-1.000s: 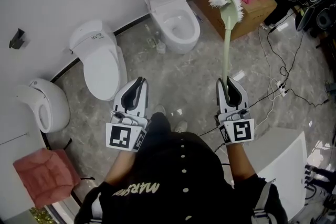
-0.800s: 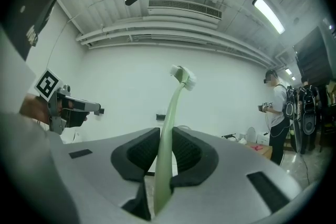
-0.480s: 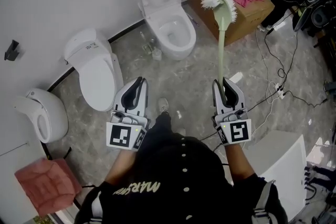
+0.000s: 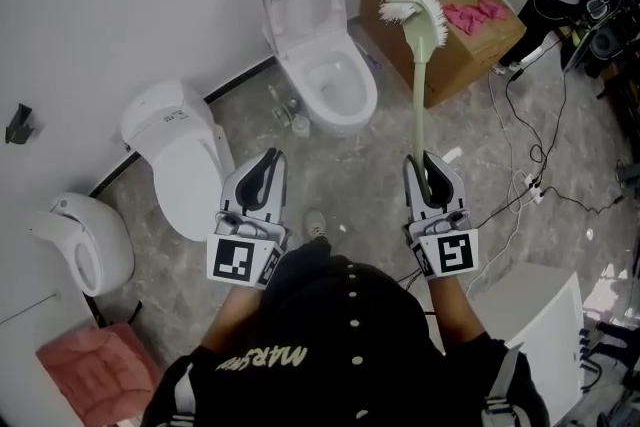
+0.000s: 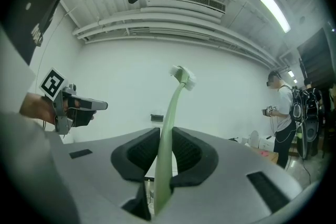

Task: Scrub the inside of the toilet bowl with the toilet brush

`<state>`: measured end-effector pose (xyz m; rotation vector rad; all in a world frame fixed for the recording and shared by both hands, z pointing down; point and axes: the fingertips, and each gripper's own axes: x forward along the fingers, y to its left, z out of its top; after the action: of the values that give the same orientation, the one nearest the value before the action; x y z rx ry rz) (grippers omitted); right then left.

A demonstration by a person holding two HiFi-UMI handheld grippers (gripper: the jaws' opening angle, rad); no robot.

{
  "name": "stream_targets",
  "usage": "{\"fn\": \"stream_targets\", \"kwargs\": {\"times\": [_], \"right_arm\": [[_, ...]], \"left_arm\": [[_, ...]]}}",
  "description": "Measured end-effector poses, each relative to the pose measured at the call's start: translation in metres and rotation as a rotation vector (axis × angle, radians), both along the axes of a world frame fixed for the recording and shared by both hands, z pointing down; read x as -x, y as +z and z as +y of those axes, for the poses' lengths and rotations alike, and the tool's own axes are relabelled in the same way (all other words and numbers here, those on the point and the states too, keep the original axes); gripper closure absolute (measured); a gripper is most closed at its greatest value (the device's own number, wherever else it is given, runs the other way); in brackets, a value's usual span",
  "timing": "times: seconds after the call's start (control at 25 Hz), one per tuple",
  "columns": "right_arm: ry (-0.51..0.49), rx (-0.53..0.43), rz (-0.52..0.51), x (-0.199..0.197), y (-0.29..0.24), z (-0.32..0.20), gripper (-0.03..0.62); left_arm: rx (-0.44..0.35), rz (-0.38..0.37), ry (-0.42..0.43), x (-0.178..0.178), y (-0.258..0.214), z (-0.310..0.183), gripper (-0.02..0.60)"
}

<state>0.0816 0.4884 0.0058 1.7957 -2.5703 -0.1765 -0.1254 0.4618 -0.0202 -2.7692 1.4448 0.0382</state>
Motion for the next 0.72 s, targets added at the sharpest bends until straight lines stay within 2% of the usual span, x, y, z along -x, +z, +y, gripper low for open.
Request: {"fn": "stream_targets", "kwargs": {"times": [0.36, 0.72], "right_arm": [[0.023, 0.001, 0.003, 0.032, -0.006, -0.075, 0.508], [0.057, 0.013, 0.012, 0.051, 0.001, -0.117, 0.508]], "left_arm": [[0.008, 0.007, 0.016, 0.033, 0.0, -0.077, 0.532], [0.034, 0.012, 0.063, 0.049, 0.013, -0.126, 0.532]]}}
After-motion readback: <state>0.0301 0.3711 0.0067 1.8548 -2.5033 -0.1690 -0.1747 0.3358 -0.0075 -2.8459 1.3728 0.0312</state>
